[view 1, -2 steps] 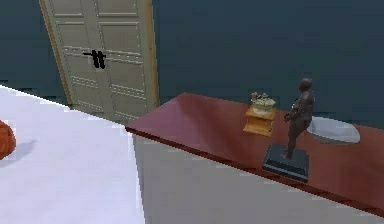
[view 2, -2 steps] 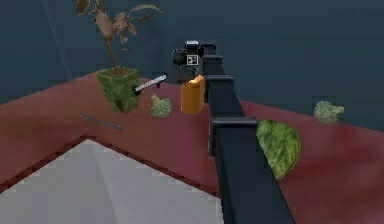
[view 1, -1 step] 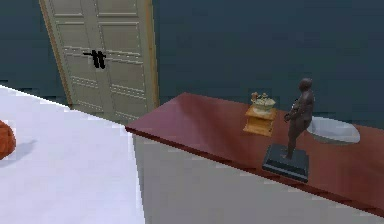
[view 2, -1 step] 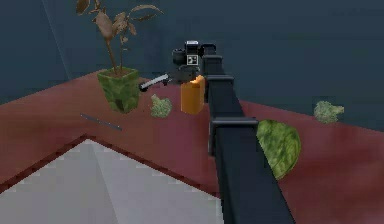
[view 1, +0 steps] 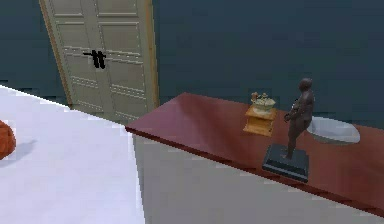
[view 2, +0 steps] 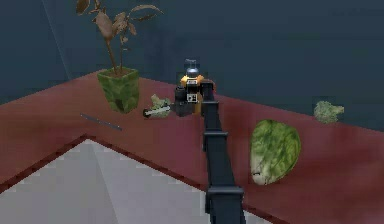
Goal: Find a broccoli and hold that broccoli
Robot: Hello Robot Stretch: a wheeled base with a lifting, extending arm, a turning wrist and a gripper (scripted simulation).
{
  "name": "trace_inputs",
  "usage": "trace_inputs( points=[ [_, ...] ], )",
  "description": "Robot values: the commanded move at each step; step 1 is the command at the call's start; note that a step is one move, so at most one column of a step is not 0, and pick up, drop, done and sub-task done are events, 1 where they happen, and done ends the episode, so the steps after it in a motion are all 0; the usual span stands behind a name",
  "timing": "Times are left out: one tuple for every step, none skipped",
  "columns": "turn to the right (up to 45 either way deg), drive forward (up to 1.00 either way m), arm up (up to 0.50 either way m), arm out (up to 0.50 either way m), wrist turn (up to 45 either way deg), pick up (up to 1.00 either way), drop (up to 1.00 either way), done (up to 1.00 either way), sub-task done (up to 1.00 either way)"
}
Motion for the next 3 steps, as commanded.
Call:
trace_inputs(
  points=[
    [0.0, 0.0, 0.0, 0.0, 0.0, 1.0, 0.0, 0.0, 0.0],
    [0.0, 0.0, 0.1, 0.0, 0.0, 0.0, 0.0, 0.0, 0.0],
    [0.0, 0.0, 0.0, 0.0, 0.0, 0.0, 0.0, 1.0, 0.0]
  ],
)
